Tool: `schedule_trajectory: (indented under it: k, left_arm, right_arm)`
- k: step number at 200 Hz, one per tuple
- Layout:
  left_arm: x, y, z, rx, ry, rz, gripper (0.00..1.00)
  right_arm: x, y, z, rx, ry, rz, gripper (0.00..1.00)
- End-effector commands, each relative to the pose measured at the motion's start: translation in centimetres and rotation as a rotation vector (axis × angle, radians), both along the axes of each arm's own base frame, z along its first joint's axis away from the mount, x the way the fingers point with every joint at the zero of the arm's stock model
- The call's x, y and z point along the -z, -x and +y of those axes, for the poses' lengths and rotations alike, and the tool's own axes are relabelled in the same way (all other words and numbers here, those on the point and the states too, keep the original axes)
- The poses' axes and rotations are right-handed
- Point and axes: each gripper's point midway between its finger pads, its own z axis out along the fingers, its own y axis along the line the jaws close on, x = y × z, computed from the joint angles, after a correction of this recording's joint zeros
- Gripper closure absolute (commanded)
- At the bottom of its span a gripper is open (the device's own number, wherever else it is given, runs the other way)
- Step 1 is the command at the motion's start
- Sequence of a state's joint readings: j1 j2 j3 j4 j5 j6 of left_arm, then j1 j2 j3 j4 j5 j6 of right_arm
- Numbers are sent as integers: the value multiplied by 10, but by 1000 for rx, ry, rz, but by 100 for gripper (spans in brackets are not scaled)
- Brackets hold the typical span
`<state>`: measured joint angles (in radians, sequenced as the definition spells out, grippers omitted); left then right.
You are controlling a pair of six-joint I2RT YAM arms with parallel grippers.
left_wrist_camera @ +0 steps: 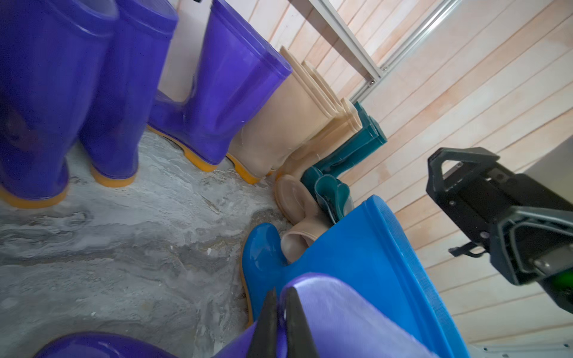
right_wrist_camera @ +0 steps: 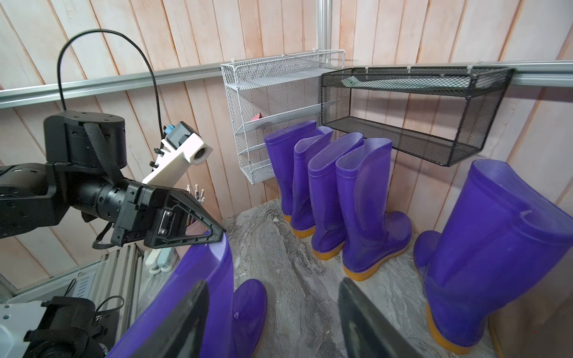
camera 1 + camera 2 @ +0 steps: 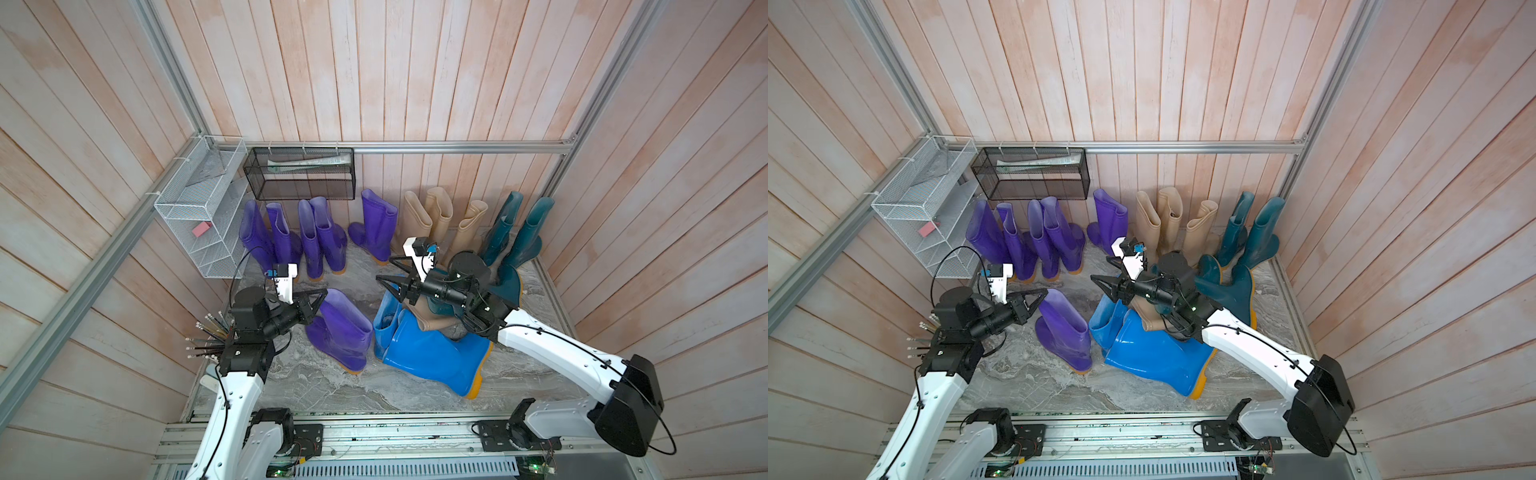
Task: Match and arrange rain boots in pairs
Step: Adjust the rain boot at the center of the board.
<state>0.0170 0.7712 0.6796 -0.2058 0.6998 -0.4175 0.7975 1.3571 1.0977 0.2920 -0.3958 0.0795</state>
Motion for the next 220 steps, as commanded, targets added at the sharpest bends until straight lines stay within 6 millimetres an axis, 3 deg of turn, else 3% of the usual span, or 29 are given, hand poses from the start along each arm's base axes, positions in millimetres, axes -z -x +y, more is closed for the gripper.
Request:
schedule_trajectory:
  k: [1, 17, 43, 46, 55, 65, 80, 98, 118, 143, 186, 220]
  left_arm:
    - [-4, -3, 13, -82, -40, -47, 100]
    - [-4, -2, 13, -84, -44, -55, 100]
    - [5, -5, 22, -131, -89, -28, 100]
    - [6, -5, 24, -141, -93, -25, 97]
    - [5, -6, 28, -169, -102, -21, 73]
    - [-1, -4, 31, -193, -99, -26, 66]
    - [-17, -1, 37, -240, -74, -30, 43]
    - [-38, 4, 41, -279, -27, -21, 25]
    - [-48, 11, 42, -309, 48, 31, 25]
    - [-44, 22, 26, -301, 112, 110, 26]
    - [-20, 46, -2, -427, 62, 274, 28]
    - [-14, 62, -25, -492, -67, 344, 23]
  right_arm:
    - [14, 1, 21, -50, 68, -1, 31]
    - [25, -10, 33, -17, 95, 28, 33]
    - [23, -8, 48, -2, 118, 3, 34]
    - [23, -8, 49, 2, 123, -2, 34]
    - [22, -8, 52, 13, 139, -15, 34]
    - [21, -10, 53, 25, 150, -20, 34]
    - [21, -11, 52, 35, 161, -22, 34]
    - [16, -11, 49, 50, 155, -36, 34]
    - [9, -13, 44, 77, 146, -53, 33]
    - [7, -23, 36, 150, 154, -80, 31]
    - [1, -50, 9, 354, 176, -104, 27]
    - [-2, -55, -13, 419, 164, -102, 25]
